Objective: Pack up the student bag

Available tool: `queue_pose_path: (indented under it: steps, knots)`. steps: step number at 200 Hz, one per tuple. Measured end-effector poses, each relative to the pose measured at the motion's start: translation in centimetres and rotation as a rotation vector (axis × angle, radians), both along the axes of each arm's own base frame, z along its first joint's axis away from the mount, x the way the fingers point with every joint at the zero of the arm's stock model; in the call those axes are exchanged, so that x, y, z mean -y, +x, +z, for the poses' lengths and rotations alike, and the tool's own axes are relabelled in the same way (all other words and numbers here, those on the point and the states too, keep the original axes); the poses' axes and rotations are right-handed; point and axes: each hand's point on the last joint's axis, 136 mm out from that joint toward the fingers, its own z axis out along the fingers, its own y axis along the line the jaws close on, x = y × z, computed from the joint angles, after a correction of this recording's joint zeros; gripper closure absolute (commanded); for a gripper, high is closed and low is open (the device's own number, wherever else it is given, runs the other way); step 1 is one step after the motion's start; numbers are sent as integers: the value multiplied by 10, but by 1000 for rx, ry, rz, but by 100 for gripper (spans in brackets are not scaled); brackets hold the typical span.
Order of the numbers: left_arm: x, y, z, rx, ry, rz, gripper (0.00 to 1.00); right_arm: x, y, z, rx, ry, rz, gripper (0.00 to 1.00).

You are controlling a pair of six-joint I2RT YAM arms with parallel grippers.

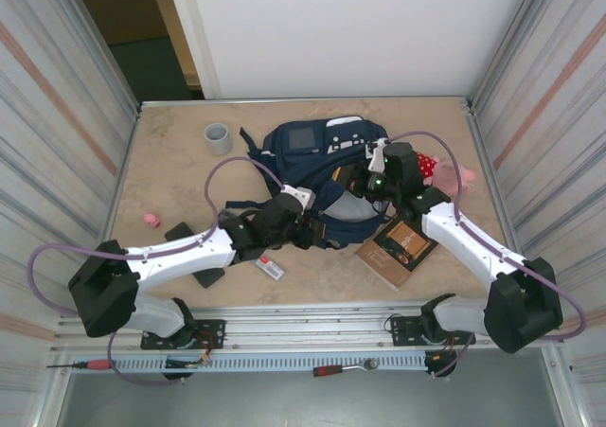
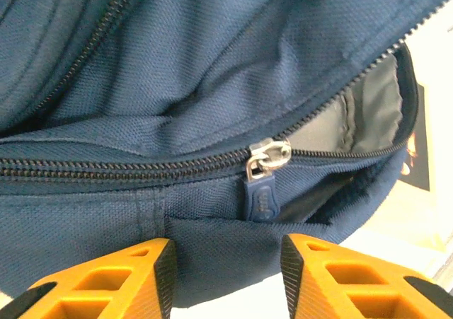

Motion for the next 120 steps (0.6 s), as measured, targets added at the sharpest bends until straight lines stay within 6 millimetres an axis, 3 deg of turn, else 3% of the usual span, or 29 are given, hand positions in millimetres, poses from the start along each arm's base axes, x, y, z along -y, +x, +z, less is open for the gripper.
queue_pose_path:
  steps: [38, 57, 72, 93, 120]
  knots:
    - [1, 10, 12, 30, -16, 51, 51, -7, -2, 4, 16, -9, 2, 100]
    - [2, 15, 16, 38, -17, 79, 56, -11, -4, 5, 15, -21, 4, 100]
    - [-1, 19, 16, 36, -7, 113, 66, -14, -6, 6, 15, -35, 5, 100]
    - [-6, 22, 11, 17, 8, 155, 87, -17, -9, 9, 21, -48, 14, 100]
    - [-9, 22, 7, -16, -7, 172, 97, -15, -10, 6, 17, -71, 19, 100]
